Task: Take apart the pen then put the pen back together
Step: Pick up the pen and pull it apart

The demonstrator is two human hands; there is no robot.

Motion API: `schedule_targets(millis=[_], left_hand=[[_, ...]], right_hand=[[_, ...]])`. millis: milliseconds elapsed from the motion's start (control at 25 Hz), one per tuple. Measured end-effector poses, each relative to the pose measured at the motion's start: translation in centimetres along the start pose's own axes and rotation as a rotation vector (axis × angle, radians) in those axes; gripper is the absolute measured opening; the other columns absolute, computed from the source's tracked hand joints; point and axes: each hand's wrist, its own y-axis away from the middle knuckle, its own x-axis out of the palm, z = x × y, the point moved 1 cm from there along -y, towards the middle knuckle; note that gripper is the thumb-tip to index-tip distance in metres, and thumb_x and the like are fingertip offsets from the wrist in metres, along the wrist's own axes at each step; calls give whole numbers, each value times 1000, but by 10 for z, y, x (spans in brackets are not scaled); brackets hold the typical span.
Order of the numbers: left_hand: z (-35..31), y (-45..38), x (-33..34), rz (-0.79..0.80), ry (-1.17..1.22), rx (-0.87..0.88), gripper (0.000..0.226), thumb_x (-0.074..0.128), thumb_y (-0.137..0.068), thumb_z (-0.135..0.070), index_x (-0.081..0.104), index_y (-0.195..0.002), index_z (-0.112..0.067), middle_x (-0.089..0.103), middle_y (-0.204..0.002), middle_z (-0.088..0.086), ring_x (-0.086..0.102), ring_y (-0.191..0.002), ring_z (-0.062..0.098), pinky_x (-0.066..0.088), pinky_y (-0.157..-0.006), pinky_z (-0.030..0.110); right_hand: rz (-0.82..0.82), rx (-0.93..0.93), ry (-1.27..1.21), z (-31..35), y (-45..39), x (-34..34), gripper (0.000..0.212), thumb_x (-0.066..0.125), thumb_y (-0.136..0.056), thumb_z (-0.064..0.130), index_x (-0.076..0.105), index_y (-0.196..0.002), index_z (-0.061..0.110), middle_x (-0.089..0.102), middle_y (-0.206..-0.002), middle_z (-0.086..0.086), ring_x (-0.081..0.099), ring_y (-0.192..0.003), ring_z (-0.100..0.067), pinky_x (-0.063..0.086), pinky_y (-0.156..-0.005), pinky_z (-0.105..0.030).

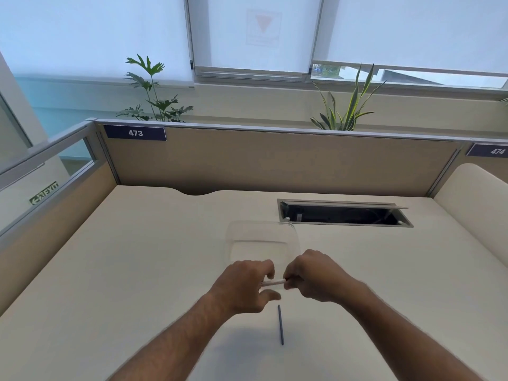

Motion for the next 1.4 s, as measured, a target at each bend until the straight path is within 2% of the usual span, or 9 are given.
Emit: schedule_targets(millis=[240,400,560,680,760,880,1040,1200,1400], left_hand=[[-2,3,3,26,-265,185,24,72,-75,-29,52,-70,-18,58,-58,-4,50,-41,21,24,-42,22],[-9,-1,0,43,-318,85,21,55,-93,-35,58,-81,-17,65,-71,0,54,-54,23,28,-50,27],[-7,-8,-8,236,-87,-135,30,40,-101,-39,64,-92,-24,68,-86,1,59,-73,24,45,-64,35],[0,-10,-14,355,288,-243,31,44,-101,-33,71,-89,-22,64,-68,-6,58,-63,11,53,-72,38],[0,-8,-17,327,332,-241,26,52,-98,-32,72,-91,-18,60,-59,-10,54,-54,8,55,-71,37],[3,-5,-16,129,68,-52,26,68,-82,-45,68,-90,-21,67,-73,-6,58,-61,15,51,-59,31],[8,-5,-8,18,-167,120,19,62,-86,-32,60,-80,-14,65,-73,4,58,-57,31,41,-51,30],[9,-6,-4,104,-196,70,26,48,-98,-32,62,-88,-12,68,-79,9,55,-63,30,35,-55,31],[24,1,-6,171,-124,-27,25,42,-101,-30,60,-96,-14,69,-84,10,46,-63,24,42,-58,34]], right_hand=[[116,24,-194,-9,-4,0,12,71,-87,25,78,-95,18,78,-83,1,67,-70,-12,56,-68,-27],[9,12,-100,-11,-4,6,14,69,-89,26,77,-99,22,77,-84,1,65,-70,-14,59,-69,-34],[-196,-171,150,-11,1,14,14,62,-91,29,75,-92,25,74,-80,4,63,-72,-18,55,-59,-35],[-312,-259,176,-12,4,18,8,67,-86,27,74,-86,25,74,-77,8,63,-69,-15,54,-51,-31],[-310,-253,141,-11,2,18,8,67,-86,27,75,-86,25,75,-77,8,62,-69,-14,55,-52,-33],[-232,-173,61,-9,-2,14,14,64,-87,28,77,-91,24,75,-79,4,61,-70,-16,54,-59,-34],[-215,-151,5,-10,-4,8,13,66,-88,27,77,-88,21,74,-74,0,46,-58,-14,39,-55,-27],[-278,-172,80,-18,-2,9,10,67,-85,25,76,-83,23,73,-71,3,59,-63,-18,48,-52,-29],[-323,-156,113,-32,3,11,9,69,-84,27,77,-86,24,75,-76,8,63,-68,-14,54,-55,-31]])
